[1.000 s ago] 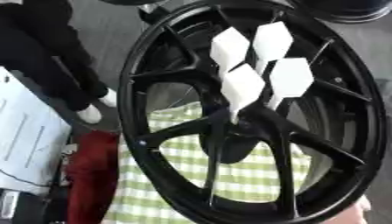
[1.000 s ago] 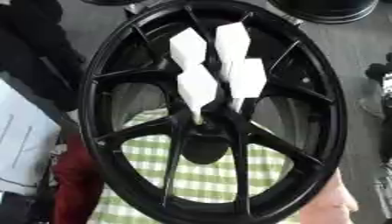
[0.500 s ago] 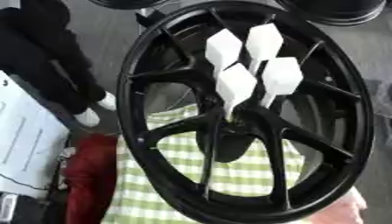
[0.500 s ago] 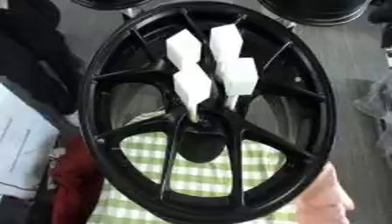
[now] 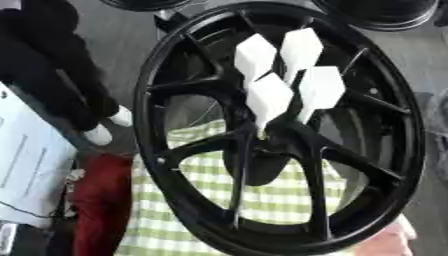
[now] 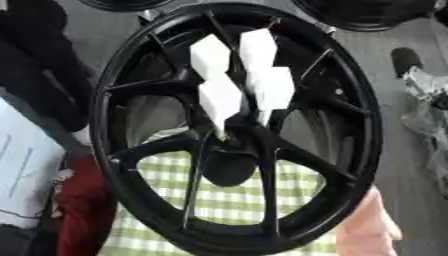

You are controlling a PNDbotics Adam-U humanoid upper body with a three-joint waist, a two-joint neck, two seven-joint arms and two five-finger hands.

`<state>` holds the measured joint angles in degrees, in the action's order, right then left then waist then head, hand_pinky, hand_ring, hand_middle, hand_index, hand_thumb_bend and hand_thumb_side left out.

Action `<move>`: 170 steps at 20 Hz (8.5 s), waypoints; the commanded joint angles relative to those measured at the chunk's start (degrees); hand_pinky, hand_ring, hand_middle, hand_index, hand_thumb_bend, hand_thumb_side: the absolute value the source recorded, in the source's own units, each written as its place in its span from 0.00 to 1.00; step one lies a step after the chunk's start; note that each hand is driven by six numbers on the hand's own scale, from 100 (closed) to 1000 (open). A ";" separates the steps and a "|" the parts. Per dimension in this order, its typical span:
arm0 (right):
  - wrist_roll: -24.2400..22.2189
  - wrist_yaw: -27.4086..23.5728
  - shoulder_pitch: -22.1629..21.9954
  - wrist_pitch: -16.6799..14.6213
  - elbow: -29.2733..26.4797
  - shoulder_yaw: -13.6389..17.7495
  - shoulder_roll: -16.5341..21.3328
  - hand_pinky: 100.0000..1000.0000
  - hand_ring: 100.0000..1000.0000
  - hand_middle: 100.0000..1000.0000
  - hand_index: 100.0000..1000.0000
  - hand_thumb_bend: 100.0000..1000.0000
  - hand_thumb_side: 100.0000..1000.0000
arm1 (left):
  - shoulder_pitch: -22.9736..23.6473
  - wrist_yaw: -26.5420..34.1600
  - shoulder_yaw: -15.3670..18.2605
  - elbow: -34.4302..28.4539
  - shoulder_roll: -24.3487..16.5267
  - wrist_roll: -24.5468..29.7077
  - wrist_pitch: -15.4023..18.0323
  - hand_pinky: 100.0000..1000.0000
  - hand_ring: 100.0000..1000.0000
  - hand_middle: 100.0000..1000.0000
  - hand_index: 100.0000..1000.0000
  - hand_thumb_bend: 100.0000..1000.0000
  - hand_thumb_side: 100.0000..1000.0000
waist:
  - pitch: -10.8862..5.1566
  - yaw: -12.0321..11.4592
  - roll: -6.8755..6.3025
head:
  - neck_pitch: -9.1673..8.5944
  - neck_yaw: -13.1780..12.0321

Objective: Pull the pin out of the wheel hub.

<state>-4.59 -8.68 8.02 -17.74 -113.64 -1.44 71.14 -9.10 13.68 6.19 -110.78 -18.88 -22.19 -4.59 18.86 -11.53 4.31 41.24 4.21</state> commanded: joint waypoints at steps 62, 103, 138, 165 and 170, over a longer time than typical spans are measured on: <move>-4.33 5.80 22.49 14.33 -0.95 -21.91 -1.03 0.97 0.81 0.70 0.83 0.06 0.23 | -0.50 1.14 -1.80 0.01 -1.21 2.73 -0.75 0.50 0.84 0.86 0.69 0.15 0.89 | -0.44 -2.58 1.57 | 0.59 2.73; -8.50 6.38 21.36 19.79 -0.95 -24.22 -2.59 0.85 0.63 0.52 0.79 0.00 0.13 | -0.89 1.16 -2.13 -0.03 -0.95 3.48 -0.97 0.51 0.85 0.86 0.68 0.15 0.89 | 0.86 -3.20 2.20 | 0.09 3.10; 1.20 -8.79 18.30 17.15 -0.95 -16.26 1.69 0.54 0.21 0.11 0.33 0.00 0.09 | -0.93 1.07 -2.18 0.53 -0.83 3.88 -0.99 0.51 0.85 0.86 0.68 0.15 0.89 | 0.19 -2.11 1.79 | 0.50 3.27; 49.24 -20.03 -23.60 18.93 -0.95 29.35 -29.65 0.60 0.21 0.11 0.34 0.00 0.37 | 0.04 0.23 0.62 -0.32 0.02 1.03 -0.28 0.51 0.86 0.87 0.68 0.15 0.88 | 1.00 3.22 -0.02 | -2.07 -0.58; 52.13 -11.84 -25.68 28.57 2.03 30.43 -33.11 0.89 0.64 0.54 0.76 0.00 0.04 | 0.01 0.28 0.60 -0.27 0.06 1.07 -0.33 0.52 0.86 0.87 0.68 0.15 0.88 | 1.12 3.35 0.03 | -2.13 -0.73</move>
<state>47.09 -22.86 -17.37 8.67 -112.15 27.86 37.53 -8.99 14.22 6.21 -109.85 -18.10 -20.94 -4.92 20.62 -8.27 4.44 39.66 3.61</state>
